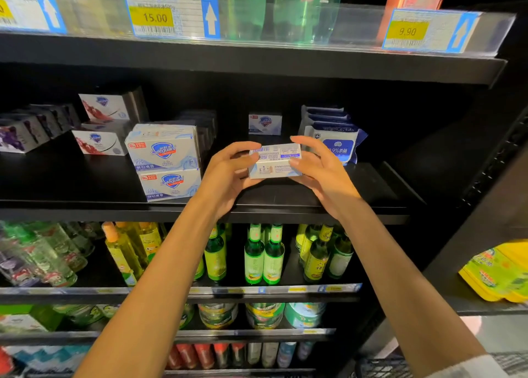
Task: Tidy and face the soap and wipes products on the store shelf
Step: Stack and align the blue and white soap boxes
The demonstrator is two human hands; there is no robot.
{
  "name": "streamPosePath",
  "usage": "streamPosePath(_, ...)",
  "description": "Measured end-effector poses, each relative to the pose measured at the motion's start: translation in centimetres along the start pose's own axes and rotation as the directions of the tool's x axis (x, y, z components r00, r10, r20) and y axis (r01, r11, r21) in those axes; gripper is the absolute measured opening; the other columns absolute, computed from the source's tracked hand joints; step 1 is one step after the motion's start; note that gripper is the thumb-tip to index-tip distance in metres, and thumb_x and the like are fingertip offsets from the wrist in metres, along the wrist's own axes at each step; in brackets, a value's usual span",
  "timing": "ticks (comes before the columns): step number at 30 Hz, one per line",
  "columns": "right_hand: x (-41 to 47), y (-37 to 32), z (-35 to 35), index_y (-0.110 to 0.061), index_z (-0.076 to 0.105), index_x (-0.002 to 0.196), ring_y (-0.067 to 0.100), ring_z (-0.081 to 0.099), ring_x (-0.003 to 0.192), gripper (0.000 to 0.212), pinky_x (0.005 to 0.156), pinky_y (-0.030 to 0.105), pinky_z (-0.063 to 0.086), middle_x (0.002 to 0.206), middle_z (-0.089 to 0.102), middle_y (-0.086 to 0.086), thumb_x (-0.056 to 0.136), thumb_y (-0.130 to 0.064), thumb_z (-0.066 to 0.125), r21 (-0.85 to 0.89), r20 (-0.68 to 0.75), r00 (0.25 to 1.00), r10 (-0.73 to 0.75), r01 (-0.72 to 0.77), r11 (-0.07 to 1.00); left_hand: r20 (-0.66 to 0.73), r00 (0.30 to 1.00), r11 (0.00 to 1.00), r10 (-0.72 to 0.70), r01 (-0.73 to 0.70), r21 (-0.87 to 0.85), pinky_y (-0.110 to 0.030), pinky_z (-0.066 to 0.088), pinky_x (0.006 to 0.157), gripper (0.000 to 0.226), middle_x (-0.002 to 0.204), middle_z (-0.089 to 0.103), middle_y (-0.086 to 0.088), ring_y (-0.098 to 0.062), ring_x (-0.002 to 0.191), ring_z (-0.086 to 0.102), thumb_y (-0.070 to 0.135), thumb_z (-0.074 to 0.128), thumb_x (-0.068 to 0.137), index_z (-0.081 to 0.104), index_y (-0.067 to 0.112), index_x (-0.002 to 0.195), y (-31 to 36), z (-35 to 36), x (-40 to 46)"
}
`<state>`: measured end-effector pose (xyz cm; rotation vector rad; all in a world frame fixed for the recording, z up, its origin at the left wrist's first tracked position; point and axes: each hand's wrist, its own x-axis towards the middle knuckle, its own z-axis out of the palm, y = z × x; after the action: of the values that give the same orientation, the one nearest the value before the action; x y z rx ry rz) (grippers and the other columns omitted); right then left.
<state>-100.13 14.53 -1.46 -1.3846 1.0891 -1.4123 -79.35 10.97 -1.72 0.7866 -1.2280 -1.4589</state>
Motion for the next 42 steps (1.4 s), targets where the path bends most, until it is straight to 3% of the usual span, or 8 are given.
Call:
streamPosePath(4, 0.04, -0.31, 0.43, -0.022, 0.056, 0.136, 0.021, 0.076, 0.106, 0.038, 0.083, 0.040, 0.065, 0.111, 0.078, 0.002, 0.100, -0.026, 0.069, 0.097, -0.052, 0.994, 0.097, -0.092, 0.991, 0.021, 0.999, 0.999, 0.044, -0.045, 0.012, -0.046, 0.060, 0.096, 0.030, 0.127, 0.070, -0.015, -0.031, 0.119, 0.070, 0.002, 0.062, 0.100, 0.064, 0.005, 0.130, -0.10, -0.01, -0.15)
streamPosePath(8, -0.16, -0.36, 0.00, -0.022, 0.064, 0.125, 0.025, 0.077, 0.103, 0.028, 0.076, 0.036, 0.064, 0.107, 0.080, 0.002, 0.098, -0.017, 0.071, 0.109, -0.029, 0.996, 0.085, -0.081, 0.991, 0.056, 0.994, 0.994, 0.096, -0.099, 0.052, -0.049, 0.059, 0.098, 0.035, 0.134, 0.066, -0.012, -0.030, 0.127, 0.064, -0.002, 0.064, 0.098, 0.062, 0.011, 0.131, -0.05, 0.02, -0.51)
streamPosePath(11, -0.37, -0.29, -0.27, -0.018, 0.062, 0.132, 0.025, 0.075, 0.109, 0.039, 0.080, 0.036, 0.064, 0.113, 0.078, 0.006, 0.095, -0.008, 0.074, 0.115, -0.020, 0.998, 0.067, -0.064, 0.991, 0.075, 0.993, 0.995, 0.094, -0.097, 0.032, -0.052, 0.059, 0.097, 0.047, 0.134, 0.066, -0.014, -0.032, 0.125, 0.066, -0.002, 0.066, 0.096, 0.056, 0.017, 0.138, -0.01, -0.06, -0.62)
streamPosePath(20, -0.42, 0.26, -0.36, -0.026, 0.063, 0.118, 0.018, 0.072, 0.113, 0.045, 0.091, 0.043, 0.063, 0.117, 0.075, 0.001, 0.088, 0.004, 0.079, -0.019, -0.033, 0.998, -0.048, 0.048, 0.999, 0.036, 0.999, 0.999, 0.011, -0.012, 0.030, -0.058, 0.059, 0.097, 0.038, 0.124, 0.073, -0.014, -0.031, 0.116, 0.072, 0.029, 0.061, 0.105, 0.058, 0.006, 0.135, 0.36, 0.76, -0.61)
streamPosePath(27, -0.27, 0.17, -0.33, -0.027, 0.056, 0.132, 0.018, 0.071, 0.117, 0.054, 0.092, 0.038, 0.062, 0.117, 0.076, 0.001, 0.089, -0.002, 0.079, -0.021, -0.015, 0.998, -0.055, 0.054, 0.998, 0.057, 0.998, 1.000, -0.003, 0.004, -0.013, -0.059, 0.058, 0.097, 0.020, 0.126, 0.072, -0.018, -0.038, 0.114, 0.072, 0.016, 0.066, 0.101, 0.061, 0.009, 0.120, 0.41, 0.57, -0.62)
streamPosePath(31, -0.11, -0.22, 0.23, -0.023, 0.057, 0.133, 0.015, 0.072, 0.115, 0.035, 0.092, 0.035, 0.062, 0.114, 0.077, -0.004, 0.100, -0.026, 0.069, 0.024, -0.050, 0.998, 0.029, -0.028, 0.999, 0.065, 0.998, 1.000, 0.013, -0.011, -0.024, -0.057, 0.059, 0.096, 0.019, 0.129, 0.070, -0.018, -0.039, 0.115, 0.071, 0.008, 0.063, 0.100, 0.059, 0.010, 0.118, 0.39, 0.40, -0.50)
streamPosePath(34, -0.15, -0.38, 0.51, -0.022, 0.065, 0.119, 0.016, 0.074, 0.110, 0.020, 0.086, 0.036, 0.063, 0.111, 0.078, -0.005, 0.104, -0.035, 0.061, 0.037, -0.039, 0.997, 0.063, -0.062, 0.997, 0.075, 0.997, 0.999, 0.028, -0.026, -0.027, -0.056, 0.058, 0.098, 0.020, 0.131, 0.068, -0.018, -0.038, 0.119, 0.069, 0.005, 0.063, 0.098, 0.059, 0.011, 0.117, 0.19, 0.25, -0.44)
streamPosePath(42, -0.32, -0.06, -0.19, -0.009, 0.068, 0.122, 0.015, 0.073, 0.112, 0.027, 0.085, 0.032, 0.063, 0.113, 0.077, 0.004, 0.097, -0.014, 0.073, 0.064, -0.037, 0.999, 0.034, -0.032, 0.997, 0.077, 0.997, 0.999, 0.020, -0.017, -0.041, -0.058, 0.057, 0.099, 0.036, 0.135, 0.063, -0.019, -0.036, 0.125, 0.065, 0.016, 0.069, 0.097, 0.061, 0.010, 0.132, 0.18, 0.11, -0.53)
